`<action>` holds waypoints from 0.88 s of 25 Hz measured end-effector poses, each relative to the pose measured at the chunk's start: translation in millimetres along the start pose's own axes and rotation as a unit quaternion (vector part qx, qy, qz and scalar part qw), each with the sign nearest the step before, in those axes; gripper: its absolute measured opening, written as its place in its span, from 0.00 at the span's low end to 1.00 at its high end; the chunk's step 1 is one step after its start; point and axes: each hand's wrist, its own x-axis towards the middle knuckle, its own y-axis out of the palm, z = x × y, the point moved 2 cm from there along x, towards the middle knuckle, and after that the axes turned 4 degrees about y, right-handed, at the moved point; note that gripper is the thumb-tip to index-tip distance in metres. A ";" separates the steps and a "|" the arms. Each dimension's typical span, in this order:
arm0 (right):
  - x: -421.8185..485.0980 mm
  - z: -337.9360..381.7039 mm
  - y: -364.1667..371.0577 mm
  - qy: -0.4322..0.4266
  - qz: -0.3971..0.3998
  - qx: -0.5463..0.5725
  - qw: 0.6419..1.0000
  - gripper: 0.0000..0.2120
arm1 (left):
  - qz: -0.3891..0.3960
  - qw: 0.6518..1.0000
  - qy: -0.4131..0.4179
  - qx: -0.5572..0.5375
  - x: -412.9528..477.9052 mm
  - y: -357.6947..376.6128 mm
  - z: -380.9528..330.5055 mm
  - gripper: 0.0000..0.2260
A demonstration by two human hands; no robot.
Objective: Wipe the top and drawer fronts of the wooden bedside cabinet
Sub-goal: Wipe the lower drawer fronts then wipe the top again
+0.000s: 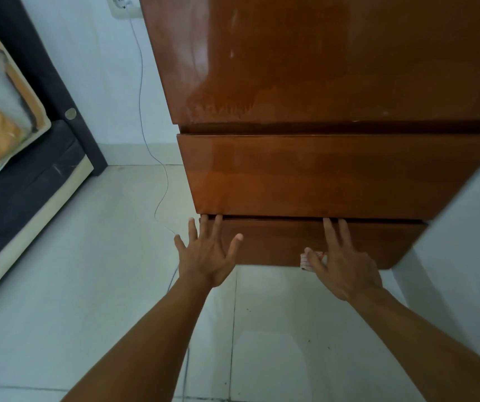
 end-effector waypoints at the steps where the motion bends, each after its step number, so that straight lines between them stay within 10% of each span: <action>1: 2.3 1.2 -0.7 0.007 0.003 -0.002 1.000 0.39 | 0.000 1.000 -0.003 0.009 -0.7 0.9 -0.6 0.38; 17: 12.5 3.1 -33.0 0.014 0.062 -0.065 0.996 0.37 | 0.014 0.997 0.038 0.064 8.0 -32.2 8.3 0.39; 22: 6.8 45.9 -68.7 -0.054 0.033 0.129 0.990 0.21 | 0.031 0.998 0.051 0.021 0.0 -38.4 21.0 0.33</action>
